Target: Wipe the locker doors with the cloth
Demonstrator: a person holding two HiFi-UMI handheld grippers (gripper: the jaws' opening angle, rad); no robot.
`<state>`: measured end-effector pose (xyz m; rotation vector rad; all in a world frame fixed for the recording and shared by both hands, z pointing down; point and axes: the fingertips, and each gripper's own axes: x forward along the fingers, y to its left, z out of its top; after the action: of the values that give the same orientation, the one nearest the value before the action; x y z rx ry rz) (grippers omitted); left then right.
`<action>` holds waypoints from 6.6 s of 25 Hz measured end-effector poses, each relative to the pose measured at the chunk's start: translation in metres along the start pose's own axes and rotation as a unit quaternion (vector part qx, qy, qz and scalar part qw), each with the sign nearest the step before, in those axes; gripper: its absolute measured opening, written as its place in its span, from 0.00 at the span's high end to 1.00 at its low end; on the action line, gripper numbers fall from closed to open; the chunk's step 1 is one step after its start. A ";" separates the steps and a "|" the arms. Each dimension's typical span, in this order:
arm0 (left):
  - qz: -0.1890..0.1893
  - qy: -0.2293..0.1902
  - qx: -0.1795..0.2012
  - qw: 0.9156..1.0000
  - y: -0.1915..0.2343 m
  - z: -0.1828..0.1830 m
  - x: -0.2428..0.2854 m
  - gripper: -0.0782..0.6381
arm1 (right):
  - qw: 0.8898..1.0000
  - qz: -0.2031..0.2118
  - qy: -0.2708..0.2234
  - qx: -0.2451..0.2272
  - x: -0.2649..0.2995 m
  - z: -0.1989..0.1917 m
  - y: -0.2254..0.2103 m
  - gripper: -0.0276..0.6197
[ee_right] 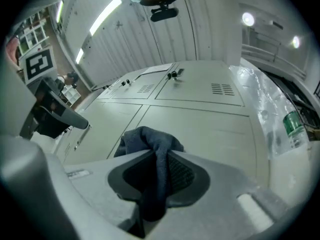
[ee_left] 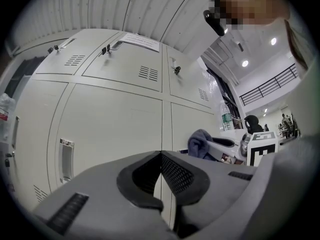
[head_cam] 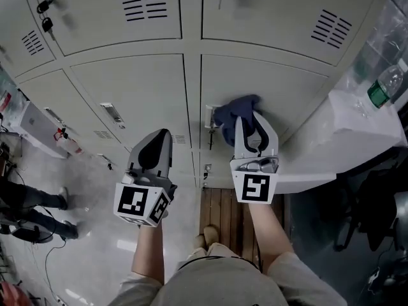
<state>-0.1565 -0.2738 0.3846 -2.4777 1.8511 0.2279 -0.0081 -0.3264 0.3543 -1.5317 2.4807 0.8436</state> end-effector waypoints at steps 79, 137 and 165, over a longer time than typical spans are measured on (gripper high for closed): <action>0.029 0.066 -0.040 0.997 0.012 -0.079 -0.021 0.89 | 0.976 0.045 0.208 0.045 -0.051 -0.179 0.057 0.85; -0.029 0.034 -0.010 0.999 -0.038 -0.055 -0.038 0.89 | 0.958 0.071 0.162 0.227 -0.128 -0.068 -0.035 0.87; -0.014 0.011 -0.013 1.000 -0.044 -0.028 -0.054 0.89 | 0.956 0.099 0.142 0.237 -0.138 -0.034 -0.024 0.87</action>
<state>-0.1271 -0.2132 0.4177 -2.5307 1.8332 0.2261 0.0859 -0.2425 0.4234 -1.3218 2.7897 0.0177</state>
